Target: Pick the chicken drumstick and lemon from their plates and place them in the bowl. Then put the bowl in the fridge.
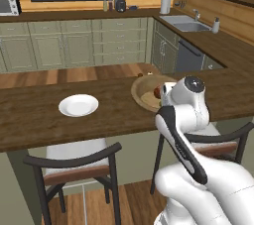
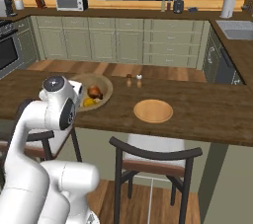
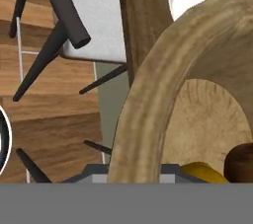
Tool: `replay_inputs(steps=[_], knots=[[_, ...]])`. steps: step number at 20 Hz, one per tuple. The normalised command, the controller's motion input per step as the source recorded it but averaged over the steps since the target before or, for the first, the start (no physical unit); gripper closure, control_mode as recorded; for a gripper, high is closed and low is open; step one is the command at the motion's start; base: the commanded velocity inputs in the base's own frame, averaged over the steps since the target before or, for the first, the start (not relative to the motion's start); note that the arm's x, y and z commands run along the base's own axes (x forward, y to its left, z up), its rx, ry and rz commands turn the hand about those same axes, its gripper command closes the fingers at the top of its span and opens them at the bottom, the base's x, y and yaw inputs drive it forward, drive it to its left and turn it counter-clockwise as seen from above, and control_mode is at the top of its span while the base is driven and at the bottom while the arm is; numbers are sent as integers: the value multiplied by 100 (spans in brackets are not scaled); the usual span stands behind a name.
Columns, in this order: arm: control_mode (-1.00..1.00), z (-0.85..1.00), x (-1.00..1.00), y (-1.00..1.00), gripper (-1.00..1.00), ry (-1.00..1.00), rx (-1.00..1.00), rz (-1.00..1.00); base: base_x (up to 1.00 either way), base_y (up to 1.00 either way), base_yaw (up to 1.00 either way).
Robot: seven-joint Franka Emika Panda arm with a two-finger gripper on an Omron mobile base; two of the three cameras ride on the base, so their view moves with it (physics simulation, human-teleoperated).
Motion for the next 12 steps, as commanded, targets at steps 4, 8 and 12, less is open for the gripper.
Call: replay_inputs(steps=[4,8,12], knots=[[-100,57,-51,-30,100,7,0,21,0,0,0],[-100,51,-42,-26,100,12,0,11,0,0,0],[-100,34,-62,-2,100,17,-8,-3,0,0,0]])
